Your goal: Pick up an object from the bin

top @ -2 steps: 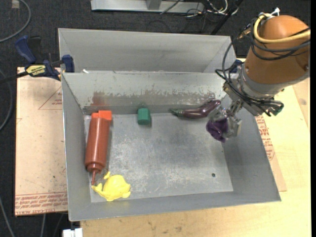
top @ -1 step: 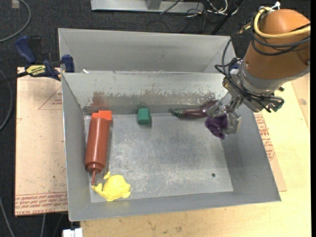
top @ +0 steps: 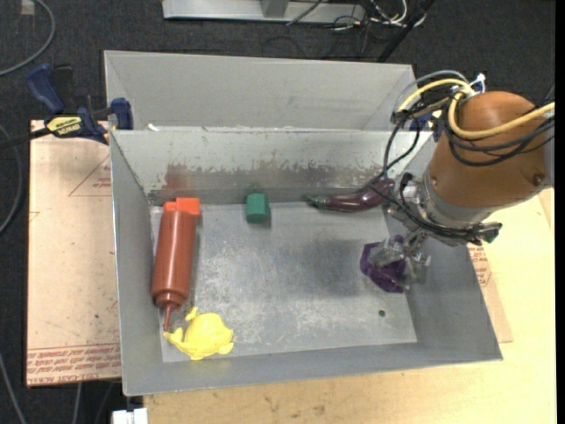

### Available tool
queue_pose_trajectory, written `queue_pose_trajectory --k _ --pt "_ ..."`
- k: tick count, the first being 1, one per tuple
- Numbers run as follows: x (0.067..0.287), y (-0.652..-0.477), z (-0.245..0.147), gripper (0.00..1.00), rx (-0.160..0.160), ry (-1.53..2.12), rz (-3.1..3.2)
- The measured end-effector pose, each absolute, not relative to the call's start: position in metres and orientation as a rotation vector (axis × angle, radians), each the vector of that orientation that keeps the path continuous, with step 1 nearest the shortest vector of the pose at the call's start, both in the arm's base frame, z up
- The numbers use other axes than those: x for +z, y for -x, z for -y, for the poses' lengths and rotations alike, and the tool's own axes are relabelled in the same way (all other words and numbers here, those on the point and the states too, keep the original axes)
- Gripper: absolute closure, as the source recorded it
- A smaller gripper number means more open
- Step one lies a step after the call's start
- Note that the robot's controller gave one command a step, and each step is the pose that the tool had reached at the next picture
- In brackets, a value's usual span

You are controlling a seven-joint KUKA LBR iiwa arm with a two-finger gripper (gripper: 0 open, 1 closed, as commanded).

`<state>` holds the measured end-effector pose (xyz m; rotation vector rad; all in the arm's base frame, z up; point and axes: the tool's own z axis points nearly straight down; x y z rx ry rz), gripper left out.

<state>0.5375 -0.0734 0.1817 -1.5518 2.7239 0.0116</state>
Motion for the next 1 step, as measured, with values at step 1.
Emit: queue_pose_trajectory --k 1 --pt "0.1817 -0.5375 0.0733 1.00 0.012 1.552 -2.723"
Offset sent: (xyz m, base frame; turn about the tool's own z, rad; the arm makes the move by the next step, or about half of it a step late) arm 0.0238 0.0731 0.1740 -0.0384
